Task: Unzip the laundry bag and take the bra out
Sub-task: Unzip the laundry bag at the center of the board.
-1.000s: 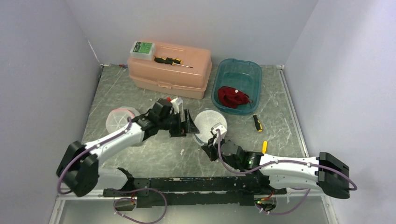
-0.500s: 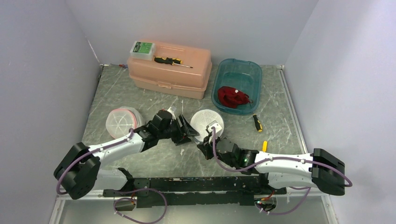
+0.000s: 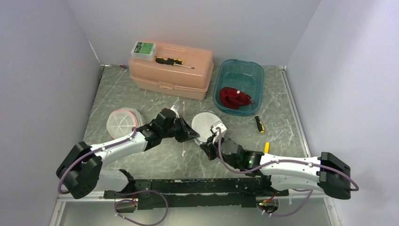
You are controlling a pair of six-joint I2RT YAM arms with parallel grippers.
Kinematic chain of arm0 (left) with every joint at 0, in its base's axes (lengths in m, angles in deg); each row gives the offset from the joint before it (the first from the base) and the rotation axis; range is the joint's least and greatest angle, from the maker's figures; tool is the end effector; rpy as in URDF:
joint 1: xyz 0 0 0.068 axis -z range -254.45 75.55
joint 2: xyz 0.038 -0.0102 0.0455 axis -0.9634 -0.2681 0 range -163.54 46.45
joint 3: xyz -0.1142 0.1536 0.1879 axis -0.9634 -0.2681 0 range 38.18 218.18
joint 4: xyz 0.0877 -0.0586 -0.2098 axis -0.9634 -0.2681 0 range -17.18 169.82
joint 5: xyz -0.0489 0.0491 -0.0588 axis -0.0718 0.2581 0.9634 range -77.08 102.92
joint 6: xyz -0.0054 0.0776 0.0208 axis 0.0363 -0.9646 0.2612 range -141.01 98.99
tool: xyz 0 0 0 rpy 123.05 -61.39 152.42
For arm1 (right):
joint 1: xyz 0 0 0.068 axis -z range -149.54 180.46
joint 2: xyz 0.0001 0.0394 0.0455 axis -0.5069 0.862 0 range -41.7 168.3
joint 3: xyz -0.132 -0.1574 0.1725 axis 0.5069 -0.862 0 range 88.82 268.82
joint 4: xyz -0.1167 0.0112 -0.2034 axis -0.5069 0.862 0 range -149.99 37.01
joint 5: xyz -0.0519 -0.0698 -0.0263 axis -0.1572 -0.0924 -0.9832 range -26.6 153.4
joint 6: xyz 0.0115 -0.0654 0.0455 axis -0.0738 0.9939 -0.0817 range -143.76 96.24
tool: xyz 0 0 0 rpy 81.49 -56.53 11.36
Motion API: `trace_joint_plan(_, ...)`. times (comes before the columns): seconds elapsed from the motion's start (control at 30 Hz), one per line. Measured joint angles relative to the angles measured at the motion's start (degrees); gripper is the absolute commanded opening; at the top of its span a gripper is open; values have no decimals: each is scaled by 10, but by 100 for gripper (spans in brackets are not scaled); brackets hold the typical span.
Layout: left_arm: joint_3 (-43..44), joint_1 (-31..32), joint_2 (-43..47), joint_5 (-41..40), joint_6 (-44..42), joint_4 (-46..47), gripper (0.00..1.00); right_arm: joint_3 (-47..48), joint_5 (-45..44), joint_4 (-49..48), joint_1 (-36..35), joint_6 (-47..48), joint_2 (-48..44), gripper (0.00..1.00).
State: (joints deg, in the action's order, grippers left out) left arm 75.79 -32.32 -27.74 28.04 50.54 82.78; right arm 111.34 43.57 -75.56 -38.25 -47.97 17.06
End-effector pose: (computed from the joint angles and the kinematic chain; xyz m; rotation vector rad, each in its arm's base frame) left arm 0.1928 -0.1990 0.2040 -0.4625 2.4609 -1.3018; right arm 0.1040 0.2020 0.2065 -0.5252 1.9126 0.7499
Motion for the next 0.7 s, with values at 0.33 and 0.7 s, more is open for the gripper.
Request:
trace_joint_plan(0.33,19,-24,12,9,-54,-41,3,-26,-76,92,0,-49,-99,0)
trace_joint_plan(0.7,195,-47,-23,84,-280,-216,3,-31,-62,79,-39,15,-150,0)
